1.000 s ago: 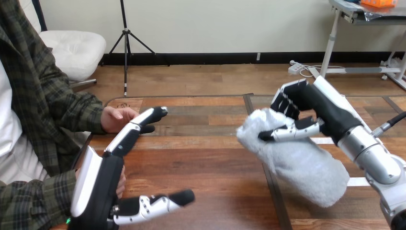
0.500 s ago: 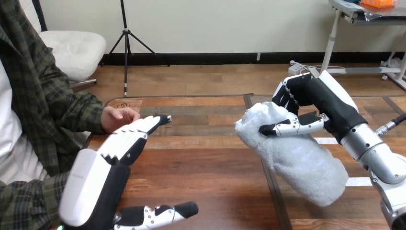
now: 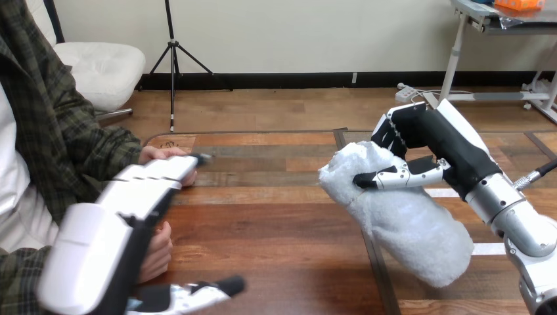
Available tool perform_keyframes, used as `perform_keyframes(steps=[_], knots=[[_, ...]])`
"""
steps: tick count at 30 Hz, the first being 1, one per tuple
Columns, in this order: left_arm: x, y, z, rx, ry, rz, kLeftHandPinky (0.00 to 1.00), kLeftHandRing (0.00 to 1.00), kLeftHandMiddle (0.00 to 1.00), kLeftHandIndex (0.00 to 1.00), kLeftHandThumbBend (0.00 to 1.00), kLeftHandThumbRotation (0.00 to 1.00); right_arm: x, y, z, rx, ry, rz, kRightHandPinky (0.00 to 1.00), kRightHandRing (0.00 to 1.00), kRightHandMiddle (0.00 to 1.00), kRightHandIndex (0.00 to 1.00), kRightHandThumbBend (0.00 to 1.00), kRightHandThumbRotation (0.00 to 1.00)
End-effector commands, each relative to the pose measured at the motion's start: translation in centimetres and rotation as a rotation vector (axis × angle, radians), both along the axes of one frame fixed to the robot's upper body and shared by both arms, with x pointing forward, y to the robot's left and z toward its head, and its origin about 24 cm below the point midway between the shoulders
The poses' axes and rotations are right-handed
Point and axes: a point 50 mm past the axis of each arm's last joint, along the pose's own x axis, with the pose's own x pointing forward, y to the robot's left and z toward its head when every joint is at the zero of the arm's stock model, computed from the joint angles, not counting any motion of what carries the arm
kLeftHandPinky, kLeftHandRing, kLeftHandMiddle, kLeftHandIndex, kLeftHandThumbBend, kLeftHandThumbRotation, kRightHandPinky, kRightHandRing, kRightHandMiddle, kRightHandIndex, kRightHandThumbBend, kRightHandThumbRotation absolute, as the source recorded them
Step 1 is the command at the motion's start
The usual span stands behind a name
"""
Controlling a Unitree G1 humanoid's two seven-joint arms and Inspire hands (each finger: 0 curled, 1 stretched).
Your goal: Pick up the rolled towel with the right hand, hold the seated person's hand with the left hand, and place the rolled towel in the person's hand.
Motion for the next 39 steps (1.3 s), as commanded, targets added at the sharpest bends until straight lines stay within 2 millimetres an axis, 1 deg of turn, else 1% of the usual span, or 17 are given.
perform_keyframes(steps=[1,9,12,18,21,30,39], knots=[[-0.3,1.0,2.3,0.088,-0.063,0.043,0.89,0.88,0.89,0.90,1.00,0.57,0.5,0.3,2.4,0.035,-0.114,-0.001,0.19,0.24,0.31,0.36,0.83,0.00],[-1.1,2.7,3.4,0.155,-0.055,0.118,0.89,0.90,0.90,0.91,1.00,0.55,0.3,0.4,2.3,0.035,-0.121,0.001,0.18,0.24,0.30,0.36,0.83,0.00],[-1.2,3.4,3.8,0.188,-0.058,0.146,0.88,0.89,0.89,0.91,1.00,0.56,0.2,0.5,2.2,0.030,-0.126,0.004,0.18,0.23,0.30,0.37,0.82,0.00],[-1.4,5.0,4.4,0.250,-0.048,0.208,0.85,0.89,0.89,0.92,1.00,0.60,0.1,0.7,2.2,0.035,-0.129,0.015,0.17,0.23,0.30,0.37,0.81,0.00],[-1.5,5.7,4.6,0.268,-0.038,0.231,0.85,0.90,0.89,0.92,1.00,0.61,0.1,0.8,2.2,0.041,-0.131,0.022,0.17,0.23,0.31,0.37,0.81,0.00],[-1.6,7.5,5.4,0.315,0.028,0.300,0.85,0.91,0.90,0.93,1.00,0.51,0.0,1.0,2.2,0.047,-0.130,0.030,0.17,0.24,0.31,0.37,0.82,0.00],[-1.5,8.6,6.0,0.336,0.087,0.327,0.86,0.91,0.91,0.93,1.00,0.38,-0.2,1.1,2.3,0.061,-0.130,0.046,0.18,0.24,0.31,0.37,0.81,0.00]])
